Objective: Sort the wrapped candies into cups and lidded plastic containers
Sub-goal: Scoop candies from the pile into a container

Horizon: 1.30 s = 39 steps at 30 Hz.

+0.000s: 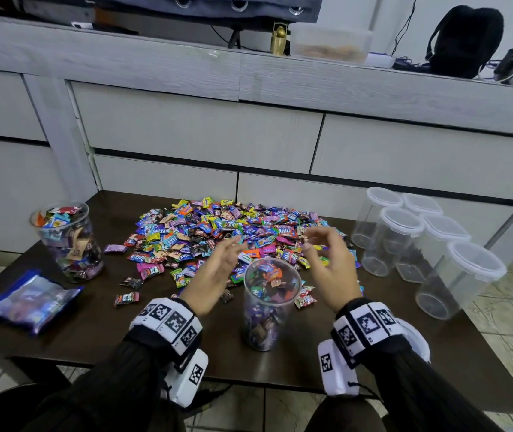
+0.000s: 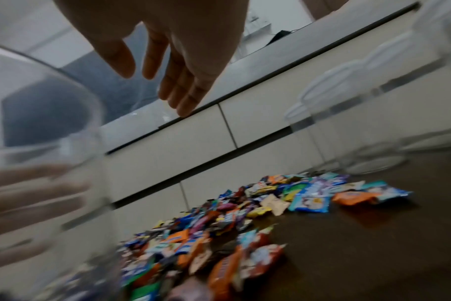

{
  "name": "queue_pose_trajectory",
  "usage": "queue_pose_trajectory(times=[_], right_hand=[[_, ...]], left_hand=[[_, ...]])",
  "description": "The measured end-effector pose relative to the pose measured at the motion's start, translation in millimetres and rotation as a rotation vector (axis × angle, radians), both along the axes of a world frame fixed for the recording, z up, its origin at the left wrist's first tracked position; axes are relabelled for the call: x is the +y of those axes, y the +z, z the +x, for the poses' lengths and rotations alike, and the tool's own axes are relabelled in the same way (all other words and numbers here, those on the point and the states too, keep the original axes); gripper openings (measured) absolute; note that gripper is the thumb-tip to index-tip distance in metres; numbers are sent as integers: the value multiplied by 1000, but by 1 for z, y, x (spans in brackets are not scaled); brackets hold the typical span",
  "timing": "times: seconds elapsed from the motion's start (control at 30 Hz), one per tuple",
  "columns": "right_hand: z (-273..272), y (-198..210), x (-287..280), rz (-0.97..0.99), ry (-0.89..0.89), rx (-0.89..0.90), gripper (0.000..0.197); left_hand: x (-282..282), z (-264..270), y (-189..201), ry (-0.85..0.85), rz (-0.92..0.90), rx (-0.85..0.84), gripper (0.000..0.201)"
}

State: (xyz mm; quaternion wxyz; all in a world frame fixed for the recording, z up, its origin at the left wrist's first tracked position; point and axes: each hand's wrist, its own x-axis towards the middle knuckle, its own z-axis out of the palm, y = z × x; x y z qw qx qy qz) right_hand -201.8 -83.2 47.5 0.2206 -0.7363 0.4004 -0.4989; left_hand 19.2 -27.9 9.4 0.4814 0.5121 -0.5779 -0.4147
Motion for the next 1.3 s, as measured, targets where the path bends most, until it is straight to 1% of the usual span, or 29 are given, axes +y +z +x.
queue_pose_trajectory(times=[0.03,0.1,0.17,0.2,0.23,0.27,0.33,0.43,0.47,0.57,0.6,0.7,0.77,0.9,0.97,1.0,1.1,1.2,1.23,1.3], right_hand=[[-8,-4,-7,36,-67,32,23],[-25,-14,-23,174,-197,179,37],[-41,-26,-37,397,-298,392,59],[-46,-32,-43,519,-343,502,70],[-50,-40,-46,627,-393,612,81],[-53,-48,-49,715,-440,714,91],[-53,-65,-51,808,-494,848,111],[-43,-86,-52,747,-439,930,147],[-39,-91,-53,722,-394,954,149],[-19,-98,-60,677,-237,1033,122],[-11,-98,-61,674,-197,1037,117],[9,-100,-64,664,-123,1046,108],[16,-104,-69,625,-116,1062,102],[29,-117,-82,475,-80,1104,109],[40,-125,-86,419,-83,1052,108],[46,-127,-87,411,-81,1016,107],[54,-128,-87,358,-26,976,110],[52,-115,-88,308,110,992,114],[51,-109,-88,287,139,1027,110],[51,-99,-85,190,149,1111,93]], left_hand=[[-1,9,-2,83,2,-126,101],[-3,30,-7,234,66,-441,98],[-7,48,-14,304,201,-777,102],[-9,56,-18,316,290,-906,105],[-11,61,-23,319,386,-989,107],[-13,66,-29,308,477,-1038,111],[-17,69,-42,247,609,-1088,119],[-21,64,-64,161,667,-1179,130],[-23,61,-69,138,657,-1203,130],[-36,57,-74,69,598,-1266,125],[-41,56,-73,51,585,-1277,124],[-55,51,-74,13,532,-1296,123],[-64,47,-75,-13,477,-1301,122],[-78,46,-76,-83,408,-1288,126],[-83,41,-76,-126,382,-1269,132],[-85,36,-77,-153,372,-1258,131],[-89,20,-80,-187,343,-1246,109],[-89,13,-74,-222,295,-1228,100],[-88,12,-72,-226,273,-1226,97],[-84,9,-68,-202,232,-1238,88]])
